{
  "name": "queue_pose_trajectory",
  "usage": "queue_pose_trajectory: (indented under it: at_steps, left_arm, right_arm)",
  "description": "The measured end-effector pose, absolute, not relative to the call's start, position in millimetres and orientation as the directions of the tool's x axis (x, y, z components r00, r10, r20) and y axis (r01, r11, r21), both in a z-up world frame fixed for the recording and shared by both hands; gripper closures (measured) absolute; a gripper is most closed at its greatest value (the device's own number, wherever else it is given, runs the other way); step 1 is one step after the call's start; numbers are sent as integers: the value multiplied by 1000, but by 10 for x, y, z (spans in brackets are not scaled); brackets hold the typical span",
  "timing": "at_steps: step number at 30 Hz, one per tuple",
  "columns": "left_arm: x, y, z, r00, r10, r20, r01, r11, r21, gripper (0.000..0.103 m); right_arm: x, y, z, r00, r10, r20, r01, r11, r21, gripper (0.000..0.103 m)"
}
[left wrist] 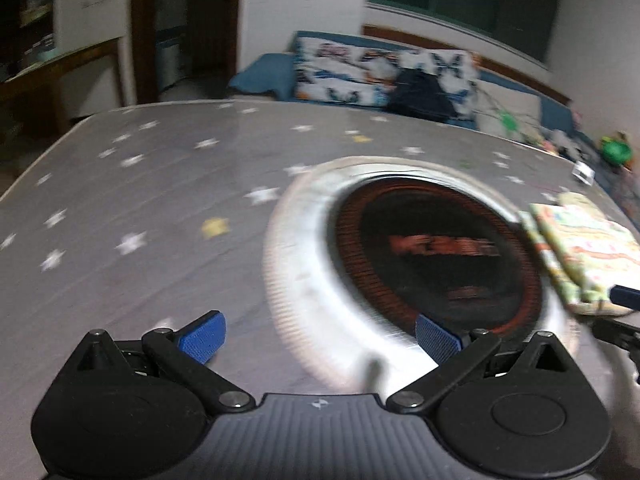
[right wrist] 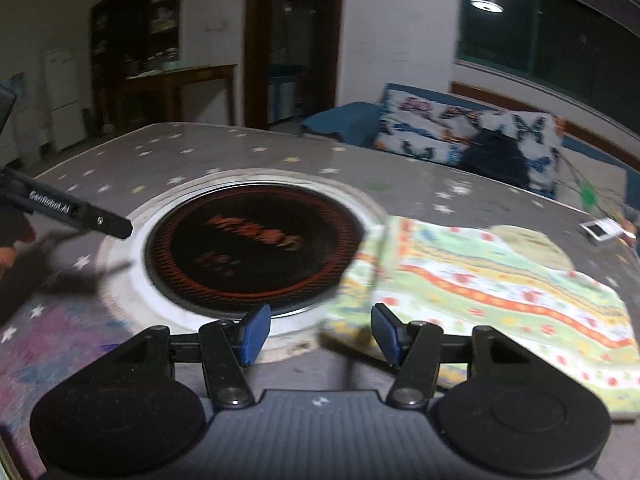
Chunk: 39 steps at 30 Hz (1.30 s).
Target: Fold clothes
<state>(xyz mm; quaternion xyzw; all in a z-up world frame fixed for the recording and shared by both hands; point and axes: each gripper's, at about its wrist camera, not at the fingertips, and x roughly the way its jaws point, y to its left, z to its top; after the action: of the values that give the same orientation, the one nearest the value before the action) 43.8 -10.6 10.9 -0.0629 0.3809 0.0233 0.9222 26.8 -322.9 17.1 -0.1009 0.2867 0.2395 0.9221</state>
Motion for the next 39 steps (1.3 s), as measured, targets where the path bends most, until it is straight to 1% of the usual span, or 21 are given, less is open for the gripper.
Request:
queue_pose_trajectory:
  at_steps: [4,8,18,20,23,25,29,31,35,36,39]
  left_arm:
    - [335,193,41,706,52,-706,-179,978,-108,0]
    - [290,362,-11,701,63,-710,-224,965,-136,0]
    - [314,323,-59,731,90,-676,-206,974,-93,0]
    - [335,320,-85,735,95,-671,-200,976,-81,0]
    - [360,309,-112,741,107,-663,-196,979,-62,0]
    - [385,299,-130,743,116,-659,-191,981,-44,0]
    - [402,266,-176,752,136,-645,-182,983,-5,0]
    - [389,262,-197,760,138,-635,-183,983,-5,0]
    - [397,270,-201,761,140,-633,-185,983,-5,0]
    - [396,270,-202,762,140,-632,-185,983,-4,0]
    - [396,272,-202,763,142,-631,-184,983,-2,0]
  right_arm:
    - [297,-3045,76,693,414,-590,-546,836,-55,46]
    - [350,-2898,25,662,446,-602,-588,807,-49,46]
    - [491,-2692,-149,624,462,-630,-609,793,-22,45]
    - [521,-2678,-167,623,463,-630,-606,795,-16,41]
    - [563,-2667,-180,622,469,-627,-601,799,1,40]
    - [588,-2664,-191,620,474,-626,-601,799,10,34]
    - [620,-2649,-217,624,476,-620,-599,800,12,25]
    - [634,-2631,-227,618,479,-623,-604,797,12,16]
    - [649,-2604,-243,603,487,-632,-617,787,17,5]
    - [655,-2604,-247,600,488,-634,-617,787,21,1]
    - [667,-2611,-251,595,488,-638,-614,788,30,0]
